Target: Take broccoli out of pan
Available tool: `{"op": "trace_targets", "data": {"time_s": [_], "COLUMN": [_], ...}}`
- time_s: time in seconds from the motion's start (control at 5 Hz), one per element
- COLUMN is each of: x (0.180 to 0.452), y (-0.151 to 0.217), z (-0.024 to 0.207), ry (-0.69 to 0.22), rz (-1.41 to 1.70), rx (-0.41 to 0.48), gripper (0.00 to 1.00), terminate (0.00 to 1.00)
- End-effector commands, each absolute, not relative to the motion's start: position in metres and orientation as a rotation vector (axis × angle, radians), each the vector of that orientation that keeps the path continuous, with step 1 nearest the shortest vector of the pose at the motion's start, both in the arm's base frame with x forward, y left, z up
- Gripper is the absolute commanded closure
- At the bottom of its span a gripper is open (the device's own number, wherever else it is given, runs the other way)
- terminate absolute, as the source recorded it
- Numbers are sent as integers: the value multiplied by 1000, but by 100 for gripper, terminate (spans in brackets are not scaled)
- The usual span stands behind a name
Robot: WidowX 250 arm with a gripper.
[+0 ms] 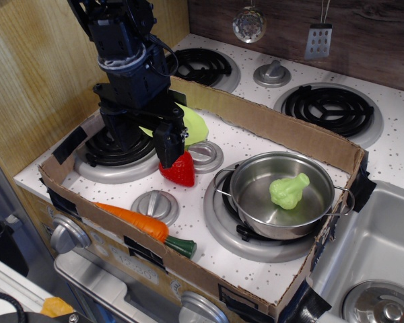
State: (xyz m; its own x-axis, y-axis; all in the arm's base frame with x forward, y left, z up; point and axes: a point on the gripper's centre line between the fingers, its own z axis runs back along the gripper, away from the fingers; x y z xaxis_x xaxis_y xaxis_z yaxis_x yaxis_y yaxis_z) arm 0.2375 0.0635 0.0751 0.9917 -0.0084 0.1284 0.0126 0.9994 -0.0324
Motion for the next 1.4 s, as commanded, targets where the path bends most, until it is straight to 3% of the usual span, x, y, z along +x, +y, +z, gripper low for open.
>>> {"op": "trace_targets", "data": {"time_s": [0.0, 0.2, 0.6, 0.8, 1.2], "x": [238, 240, 270, 292, 316], "y": [63, 59, 17, -14, -61], "z": [75, 102, 147, 139, 114], "ry": [-129, -137, -138, -138, -159], "rz": [-11, 26, 203, 250, 298], "rx": [-33, 18, 0, -29, 46], "gripper": [0, 0, 0, 0, 0], "terminate": [0, 0, 0, 0, 0]}}
